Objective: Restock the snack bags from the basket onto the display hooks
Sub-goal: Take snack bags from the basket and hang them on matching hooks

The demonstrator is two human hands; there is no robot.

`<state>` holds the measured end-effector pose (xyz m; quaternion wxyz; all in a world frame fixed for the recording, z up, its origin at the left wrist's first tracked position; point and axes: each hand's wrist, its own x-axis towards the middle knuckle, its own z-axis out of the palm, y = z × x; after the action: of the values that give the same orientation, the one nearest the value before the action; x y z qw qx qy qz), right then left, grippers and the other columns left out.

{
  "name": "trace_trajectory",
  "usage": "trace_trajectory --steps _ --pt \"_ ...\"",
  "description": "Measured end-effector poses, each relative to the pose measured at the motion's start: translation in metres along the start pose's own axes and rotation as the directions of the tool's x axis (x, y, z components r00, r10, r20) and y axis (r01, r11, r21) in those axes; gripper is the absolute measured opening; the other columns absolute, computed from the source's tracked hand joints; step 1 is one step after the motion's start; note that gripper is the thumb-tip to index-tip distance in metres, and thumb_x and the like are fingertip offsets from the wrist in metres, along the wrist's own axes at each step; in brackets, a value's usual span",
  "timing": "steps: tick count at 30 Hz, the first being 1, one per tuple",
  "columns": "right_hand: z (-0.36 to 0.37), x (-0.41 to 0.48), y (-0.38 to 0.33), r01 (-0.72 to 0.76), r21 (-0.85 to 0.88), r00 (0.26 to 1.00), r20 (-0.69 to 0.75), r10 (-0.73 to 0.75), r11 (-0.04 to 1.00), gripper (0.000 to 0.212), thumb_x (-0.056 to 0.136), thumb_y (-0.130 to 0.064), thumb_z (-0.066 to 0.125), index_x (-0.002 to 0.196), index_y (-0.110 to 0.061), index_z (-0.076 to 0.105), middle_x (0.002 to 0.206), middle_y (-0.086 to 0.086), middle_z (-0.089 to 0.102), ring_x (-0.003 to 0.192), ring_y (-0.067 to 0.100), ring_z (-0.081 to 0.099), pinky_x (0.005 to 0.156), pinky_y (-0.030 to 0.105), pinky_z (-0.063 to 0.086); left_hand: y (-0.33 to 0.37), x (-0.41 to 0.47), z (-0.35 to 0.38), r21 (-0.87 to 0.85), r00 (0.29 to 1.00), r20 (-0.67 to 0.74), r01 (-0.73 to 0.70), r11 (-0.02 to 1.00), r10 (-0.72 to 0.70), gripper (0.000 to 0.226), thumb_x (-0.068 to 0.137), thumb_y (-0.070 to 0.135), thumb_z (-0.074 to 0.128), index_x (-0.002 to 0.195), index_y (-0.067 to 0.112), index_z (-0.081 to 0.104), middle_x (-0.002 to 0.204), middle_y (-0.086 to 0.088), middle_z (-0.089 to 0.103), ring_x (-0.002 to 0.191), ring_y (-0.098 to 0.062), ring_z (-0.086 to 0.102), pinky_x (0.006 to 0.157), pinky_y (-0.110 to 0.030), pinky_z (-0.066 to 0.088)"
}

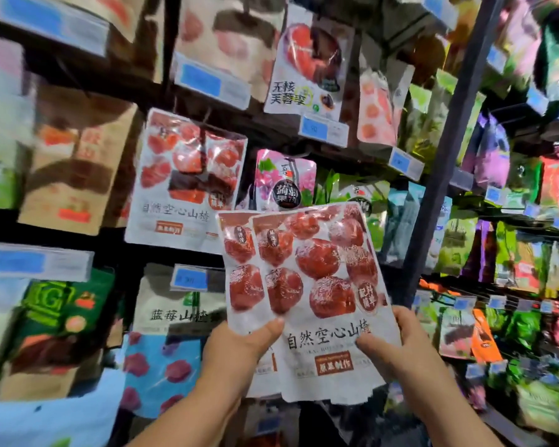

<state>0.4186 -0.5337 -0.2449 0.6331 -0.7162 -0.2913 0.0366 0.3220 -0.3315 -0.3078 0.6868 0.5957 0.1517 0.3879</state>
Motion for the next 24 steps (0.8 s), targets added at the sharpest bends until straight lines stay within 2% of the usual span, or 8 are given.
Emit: trace_trajectory --steps 1,4,6,8,13,18,21,24 --pt "0.005 0.007 0.001 -0.003 0.016 1.0 0.023 0.002 1.0 0.082 0.043 -0.047 0.094 0.113 -0.022 0.057 0.099 0.01 0.074 0.091 0.044 0.069 0.085 0.069 0.051 0.004 0.001 -0.007 0.005 1.0 -0.015 -0.006 1.0 0.006 0.021 0.071 0.023 0.088 0.089 0.024 0.078 0.088 0.01 0.077 0.087 -0.017 0.073 0.09 -0.041 0.055" --pt "0.027 0.024 0.002 -0.025 0.079 0.999 0.038 0.022 0.997 0.03 0.085 -0.02 0.076 0.111 -0.015 0.062 0.094 0.01 0.076 0.084 0.035 0.074 0.082 0.059 0.057 0.017 0.006 -0.028 0.0 0.997 -0.054 -0.049 0.999 0.049 0.023 0.071 0.019 0.088 0.09 0.021 0.077 0.088 0.008 0.078 0.081 -0.012 0.074 0.078 -0.032 0.058" --pt "0.045 0.036 0.004 -0.026 0.125 0.999 0.046 0.02 0.992 0.015 0.09 -0.015 0.068 0.106 -0.013 0.068 0.093 0.012 0.077 0.084 0.035 0.074 0.084 0.058 0.056 0.028 0.008 -0.041 0.001 0.995 -0.066 -0.08 0.997 0.08 0.018 0.075 0.011 0.083 0.089 0.019 0.076 0.087 0.004 0.078 0.073 -0.006 0.073 0.061 -0.018 0.055" --pt "0.065 0.044 0.004 -0.005 0.179 0.999 0.038 -0.001 0.984 0.013 0.09 -0.016 0.068 0.103 -0.012 0.07 0.092 0.013 0.077 0.083 0.035 0.074 0.085 0.059 0.056 0.039 0.01 -0.056 0.003 0.99 -0.084 -0.112 0.994 0.112 0.018 0.076 0.008 0.082 0.088 0.02 0.076 0.086 0.003 0.078 0.069 -0.003 0.072 0.053 -0.013 0.052" --pt "0.111 0.059 -0.003 0.047 0.34 0.998 0.03 -0.061 0.939 0.018 0.087 -0.016 0.068 0.102 -0.006 0.068 0.094 0.019 0.075 0.086 0.039 0.073 0.082 0.059 0.057 0.06 0.015 -0.101 0.071 0.964 -0.2 -0.164 0.984 0.175 0.015 0.077 0.024 0.082 0.091 0.024 0.076 0.084 0.012 0.077 0.075 -0.002 0.072 0.059 -0.013 0.05" --pt "0.145 0.075 -0.019 0.129 0.387 0.991 -0.007 -0.137 0.913 0.009 0.094 -0.012 0.064 0.098 -0.005 0.067 0.085 0.012 0.076 0.074 0.028 0.074 0.064 0.039 0.059 0.08 0.021 -0.15 0.025 0.928 -0.33 -0.172 0.985 0.171 0.02 0.076 0.017 0.082 0.095 0.014 0.075 0.088 -0.002 0.078 0.082 -0.028 0.075 0.081 -0.045 0.058" --pt "0.162 0.084 -0.029 0.195 0.387 0.979 -0.027 -0.2 0.901 0.008 0.093 -0.012 0.065 0.096 -0.006 0.068 0.087 0.012 0.076 0.078 0.028 0.074 0.066 0.04 0.06 0.087 0.021 -0.18 0.009 0.916 -0.353 -0.2 0.98 0.19 0.048 0.057 0.041 0.09 0.099 0.02 0.077 0.097 -0.002 0.077 0.09 -0.03 0.074 0.092 -0.053 0.053" --pt "0.177 0.098 -0.035 0.241 0.383 0.969 -0.052 -0.24 0.891 0.005 0.092 -0.018 0.069 0.091 -0.014 0.072 0.091 0.009 0.077 0.088 0.033 0.073 0.082 0.053 0.059 0.09 0.02 -0.202 -0.035 0.902 -0.377 -0.241 0.97 0.21 0.081 0.034 0.059 0.092 0.105 0.025 0.076 0.104 -0.003 0.076 0.096 -0.031 0.073 0.098 -0.056 0.049"
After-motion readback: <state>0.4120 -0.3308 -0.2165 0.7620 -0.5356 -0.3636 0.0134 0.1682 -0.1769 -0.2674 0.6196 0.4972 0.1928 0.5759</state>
